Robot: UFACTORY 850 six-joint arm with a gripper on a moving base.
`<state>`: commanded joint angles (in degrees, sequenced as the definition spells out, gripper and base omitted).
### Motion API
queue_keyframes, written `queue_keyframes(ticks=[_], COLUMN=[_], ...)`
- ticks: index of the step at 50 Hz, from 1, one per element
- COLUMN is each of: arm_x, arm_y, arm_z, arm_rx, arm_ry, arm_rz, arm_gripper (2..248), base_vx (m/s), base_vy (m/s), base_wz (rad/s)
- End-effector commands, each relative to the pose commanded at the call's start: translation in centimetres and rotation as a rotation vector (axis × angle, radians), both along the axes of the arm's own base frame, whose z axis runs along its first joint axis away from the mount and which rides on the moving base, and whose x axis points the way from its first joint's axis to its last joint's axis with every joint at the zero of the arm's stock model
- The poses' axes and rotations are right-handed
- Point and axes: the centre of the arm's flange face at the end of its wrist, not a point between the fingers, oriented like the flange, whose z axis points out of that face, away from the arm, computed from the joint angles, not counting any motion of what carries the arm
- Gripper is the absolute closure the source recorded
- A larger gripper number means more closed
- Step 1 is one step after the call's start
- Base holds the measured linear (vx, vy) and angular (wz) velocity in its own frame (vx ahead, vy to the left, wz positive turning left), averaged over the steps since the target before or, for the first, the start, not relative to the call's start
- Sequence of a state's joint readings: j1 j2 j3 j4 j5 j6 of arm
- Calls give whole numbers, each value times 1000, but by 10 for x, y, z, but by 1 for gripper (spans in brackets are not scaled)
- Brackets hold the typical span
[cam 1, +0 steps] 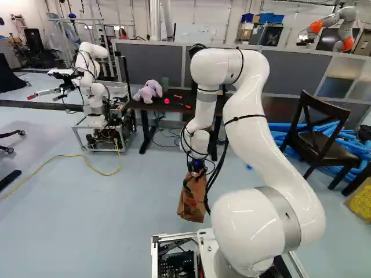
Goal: Pick up the bag on the ground and place it on the table
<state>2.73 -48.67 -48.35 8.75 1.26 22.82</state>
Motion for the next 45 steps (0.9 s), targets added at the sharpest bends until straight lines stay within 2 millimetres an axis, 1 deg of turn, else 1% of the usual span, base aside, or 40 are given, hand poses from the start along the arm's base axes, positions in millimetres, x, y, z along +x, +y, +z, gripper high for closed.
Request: queue_keyframes(ticks=[45], arm_x=[-40], arm_y=[0], arm_z=[67], arm_rx=[4], arm_ry=[-39], arm_rz=[3], arm_gripper=[227], base_vx=[0], base_vy=[0], base_wz=[0])
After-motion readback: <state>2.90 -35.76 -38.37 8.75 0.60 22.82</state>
